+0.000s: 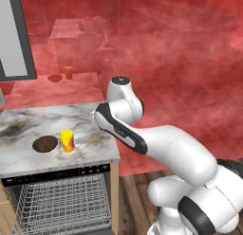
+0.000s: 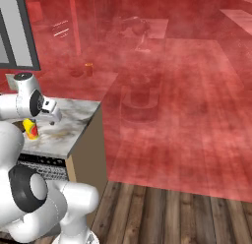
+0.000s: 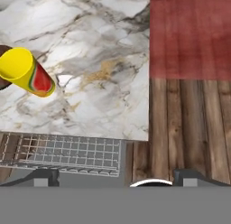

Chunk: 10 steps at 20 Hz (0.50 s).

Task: Pick up the cup and bowl from the counter, place them in the dishwasher, and close the dishwasher door.

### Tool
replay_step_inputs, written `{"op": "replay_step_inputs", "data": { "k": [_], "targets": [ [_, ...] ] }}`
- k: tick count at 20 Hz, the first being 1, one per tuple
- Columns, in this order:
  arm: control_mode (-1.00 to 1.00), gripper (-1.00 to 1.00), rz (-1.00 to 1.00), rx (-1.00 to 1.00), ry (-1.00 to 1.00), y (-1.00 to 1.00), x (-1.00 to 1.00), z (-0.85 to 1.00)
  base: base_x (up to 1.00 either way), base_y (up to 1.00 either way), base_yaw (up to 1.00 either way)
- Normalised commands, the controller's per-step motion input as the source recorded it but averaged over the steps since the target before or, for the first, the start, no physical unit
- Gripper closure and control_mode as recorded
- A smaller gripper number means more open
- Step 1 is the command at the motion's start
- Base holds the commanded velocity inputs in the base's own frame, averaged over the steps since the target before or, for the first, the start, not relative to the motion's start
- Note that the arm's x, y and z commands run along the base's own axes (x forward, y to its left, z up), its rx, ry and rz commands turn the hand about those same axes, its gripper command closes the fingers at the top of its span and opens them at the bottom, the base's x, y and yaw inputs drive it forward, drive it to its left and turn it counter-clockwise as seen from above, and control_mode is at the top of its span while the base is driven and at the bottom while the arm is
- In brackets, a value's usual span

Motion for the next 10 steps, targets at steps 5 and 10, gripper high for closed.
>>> {"op": "replay_step_inputs", "data": {
  "k": [5,10],
  "targets": [
    [-1.0,-1.0,0.0,0.0,0.0,0.36,0.06,-0.16,0.0,0.0,0.0],
    [-1.0,-1.0,-0.02,0.0,0.0,0.3,0.13,-0.13,0.0,0.0,0.0]
  ]
}}
